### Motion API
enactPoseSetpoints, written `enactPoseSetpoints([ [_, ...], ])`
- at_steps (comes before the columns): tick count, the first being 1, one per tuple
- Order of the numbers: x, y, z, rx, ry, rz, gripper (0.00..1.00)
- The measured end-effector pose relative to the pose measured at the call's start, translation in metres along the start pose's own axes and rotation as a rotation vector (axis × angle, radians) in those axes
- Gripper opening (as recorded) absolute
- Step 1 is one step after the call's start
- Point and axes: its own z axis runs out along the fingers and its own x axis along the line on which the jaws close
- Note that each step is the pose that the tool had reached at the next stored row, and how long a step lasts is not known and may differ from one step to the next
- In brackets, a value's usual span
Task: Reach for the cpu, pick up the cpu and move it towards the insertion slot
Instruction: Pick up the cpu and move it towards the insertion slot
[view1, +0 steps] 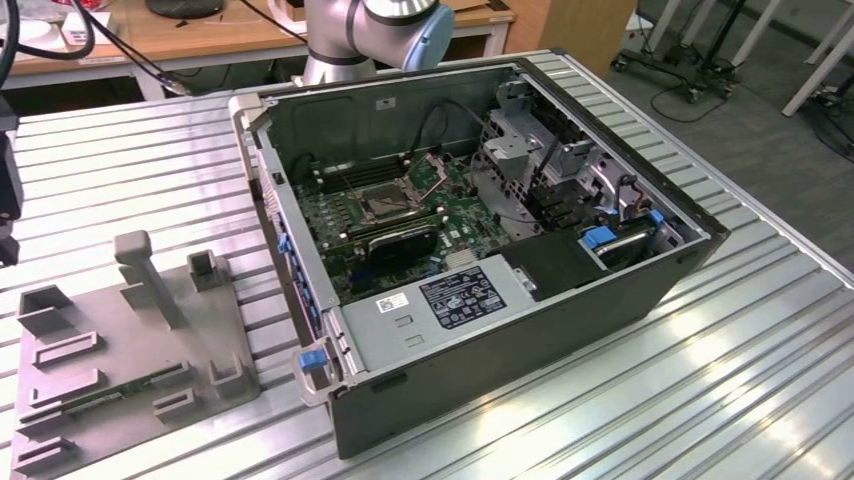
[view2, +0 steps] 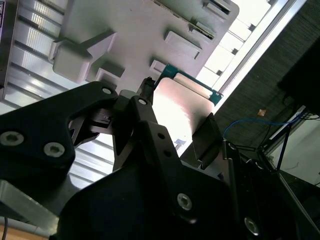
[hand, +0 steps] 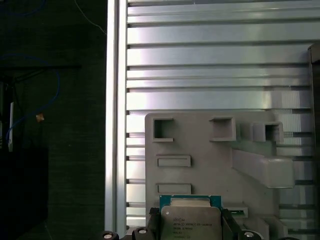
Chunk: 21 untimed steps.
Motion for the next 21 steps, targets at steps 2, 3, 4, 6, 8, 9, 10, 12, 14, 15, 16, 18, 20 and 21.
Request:
enactPoseSetpoints([
  [2, 0.0000, 0.0000, -0.0010, -0.0001, -0.0001, 0.000, 0.55],
  [3, -0.0001, 0.0000, -0.0011, -0.0002, -0.0004, 0.000, 0.55],
  [4, -0.0001, 0.0001, -0.0016, 0.0000, -0.0001, 0.000, 0.55],
  [6, -0.0003, 0.0001, -0.0019, -0.0001, 0.0001, 0.000, 0.55],
  [8, -0.0010, 0.0000, -0.0020, 0.0000, 0.0004, 0.000, 0.55],
  [9, -0.0014, 0.0001, -0.0021, 0.0001, 0.0005, 0.000, 0.55],
  [10, -0.0016, 0.0001, -0.0019, -0.0001, 0.0003, 0.000, 0.55],
  [12, -0.0032, 0.0000, -0.0019, 0.0000, 0.0006, 0.000, 0.55],
  [14, -0.0047, 0.0001, -0.0019, 0.0000, 0.0009, 0.000, 0.55],
  [15, -0.0056, 0.0001, -0.0019, 0.0001, 0.0010, 0.000, 0.55],
  [16, -0.0064, 0.0001, -0.0019, 0.0000, 0.0010, 0.000, 0.55],
  [18, -0.0078, 0.0001, -0.0017, -0.0001, 0.0010, 0.000, 0.55],
  [20, -0.0089, 0.0001, -0.0017, -0.0001, 0.0010, 0.000, 0.55],
  [21, -0.0091, 0.0002, -0.0017, -0.0001, 0.0010, 0.000, 0.55],
])
